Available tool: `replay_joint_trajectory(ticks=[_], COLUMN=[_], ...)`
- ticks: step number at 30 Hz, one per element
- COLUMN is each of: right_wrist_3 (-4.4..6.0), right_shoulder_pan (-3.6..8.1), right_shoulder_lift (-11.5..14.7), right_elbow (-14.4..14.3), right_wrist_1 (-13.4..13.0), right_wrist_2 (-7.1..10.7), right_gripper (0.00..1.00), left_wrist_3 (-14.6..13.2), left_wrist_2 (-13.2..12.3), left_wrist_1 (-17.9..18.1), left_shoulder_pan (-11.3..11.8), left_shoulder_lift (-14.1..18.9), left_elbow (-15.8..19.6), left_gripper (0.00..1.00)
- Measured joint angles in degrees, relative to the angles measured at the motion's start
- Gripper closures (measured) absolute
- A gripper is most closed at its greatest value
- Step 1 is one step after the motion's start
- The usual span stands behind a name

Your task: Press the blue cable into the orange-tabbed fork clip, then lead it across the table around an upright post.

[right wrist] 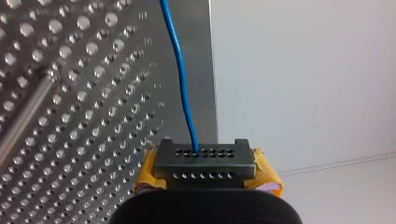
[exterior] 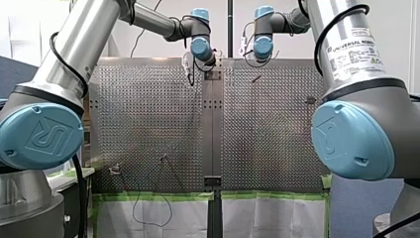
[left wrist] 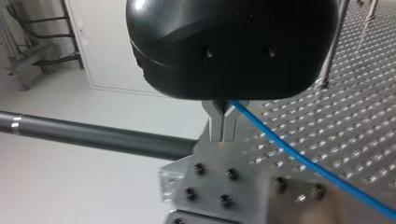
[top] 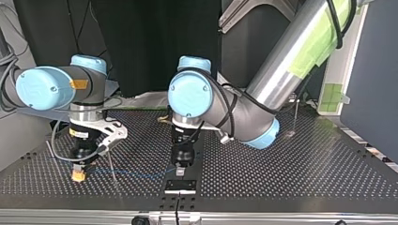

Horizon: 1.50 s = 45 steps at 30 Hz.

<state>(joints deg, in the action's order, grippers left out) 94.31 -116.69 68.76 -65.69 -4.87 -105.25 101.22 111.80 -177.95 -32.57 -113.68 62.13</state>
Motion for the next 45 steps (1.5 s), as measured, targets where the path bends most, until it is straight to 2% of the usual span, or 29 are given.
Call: replay_joint_trajectory(ticks=[10, 18, 28, 34, 41, 45], right_wrist_3=[0.17, 0.42, 0.87, 1.10, 1.54, 1.62], right_shoulder_pan=[1.91, 3.79, 6.03, 7.91, 9.96, 10.96], right_shoulder_lift=[0.0, 0.0, 0.0, 0.0, -0.1, -0.1], right_elbow=[0.0, 0.0, 0.3, 0.5, 0.9, 0.9], right_wrist_1=[0.4, 0.8, 0.8, 0.8, 1.1, 1.1], right_wrist_2=[0.94, 1.49, 2.15, 3.02, 3.83, 4.23], right_gripper=[1.00, 1.00, 1.00, 1.00, 1.00, 1.00], left_wrist_3=[0.9, 1.2, 1.2, 1.3, 0.9, 1.2], left_wrist_2=[0.7, 0.6, 0.8, 0.8, 0.7, 0.6], left_wrist_1=[-0.8, -2.6, -2.8, -2.9, -5.6, -5.2], left_shoulder_pan=[-1.2, -2.2, -2.9, -3.3, -4.4, -4.9], left_shoulder_lift=[-1.1, -4.2, -5.1, -5.7, -9.1, -10.9], left_elbow=[-4.9, -8.8, -10.1, -11.0, -14.5, -16.4], left_gripper=[1.00, 1.00, 1.00, 1.00, 1.00, 1.00])
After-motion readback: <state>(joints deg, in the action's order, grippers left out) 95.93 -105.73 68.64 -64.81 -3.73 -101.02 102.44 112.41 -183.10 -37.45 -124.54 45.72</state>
